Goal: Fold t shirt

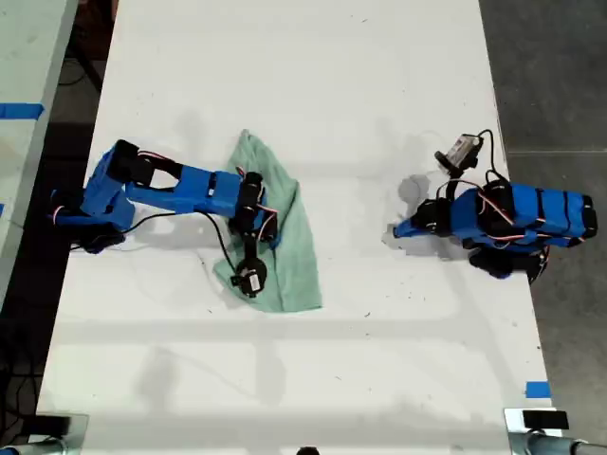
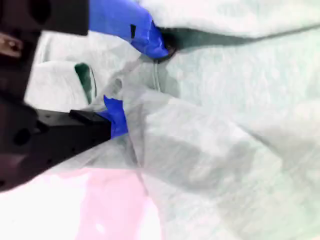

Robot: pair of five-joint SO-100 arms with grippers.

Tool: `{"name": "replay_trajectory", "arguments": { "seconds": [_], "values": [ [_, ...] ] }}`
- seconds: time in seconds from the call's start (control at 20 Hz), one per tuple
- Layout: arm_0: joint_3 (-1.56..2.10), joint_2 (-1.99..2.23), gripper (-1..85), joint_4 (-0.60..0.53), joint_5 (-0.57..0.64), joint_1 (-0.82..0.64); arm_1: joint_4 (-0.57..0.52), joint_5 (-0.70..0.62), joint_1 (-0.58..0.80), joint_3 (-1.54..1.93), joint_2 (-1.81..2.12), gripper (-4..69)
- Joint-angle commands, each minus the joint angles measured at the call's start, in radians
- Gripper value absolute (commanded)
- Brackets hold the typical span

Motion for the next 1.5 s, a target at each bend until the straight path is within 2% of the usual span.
{"name": "replay_trajectory", "arguments": {
  "seconds": [0.0, 0.15, 0.35, 0.5, 0.55, 0.7, 0.75, 0.8, 0.85, 0.9, 0.95, 1.05, 1.15, 1.45],
  "values": [
    [0.035, 0.166, 18.3, 0.064, 0.049, -0.005, 0.003, -0.015, 0.006, 0.052, 0.012, 0.8],
    [0.109, 0.367, 18.3, 0.066, -0.026, 0.012, 0.003, -0.014, 0.006, 0.052, 0.012, 0.8],
    [0.15, 0.647, 18.3, 0.064, -0.061, 0.031, 0.003, -0.015, 0.006, 0.052, 0.012, 0.8],
    [0.37, 1.0, 16.2, 0.04, -0.161, 0.074, 0.003, -0.015, 0.005, 0.052, 0.012, 0.8],
    [0.526, 1.184, 5.1, -0.038, -0.164, 0.084, 0.003, -0.015, 0.005, 0.052, 0.012, 0.8],
    [1.318, 1.96, 0.2, -0.502, -0.118, 0.118, 0.003, -0.015, 0.005, 0.052, 0.012, 0.8],
    [1.64, 2.356, -0.2, -0.637, -0.106, 0.115, 0.003, -0.015, 0.006, 0.052, 0.012, 0.8],
    [1.852, 2.53, -0.2, -0.712, -0.04, 0.098, 0.005, -0.015, 0.009, 0.054, 0.014, 0.8],
    [1.845, 2.474, -0.2, -0.721, 0.054, 0.074, 0.002, -0.015, 0.009, 0.054, 0.014, 0.8],
    [1.898, 2.49, -0.2, -0.781, 0.123, 0.063, 0.005, -0.012, 0.011, 0.054, 0.015, 0.8],
    [1.937, 2.526, -0.2, -0.784, 0.173, 0.04, 0.005, -0.014, 0.011, 0.052, 0.015, 0.8],
    [1.977, 2.526, -0.2, -0.699, 0.235, -0.028, 0.005, -0.014, 0.009, 0.054, 0.015, 0.8],
    [2.071, 2.526, -0.2, -0.669, 0.23, -0.078, 0.006, -0.014, 0.008, 0.054, 0.015, 0.8],
    [2.072, 2.526, -0.2, -0.652, 0.206, -0.077, 0.006, -0.009, 0.003, 0.054, 0.015, 0.8]
  ]
}}
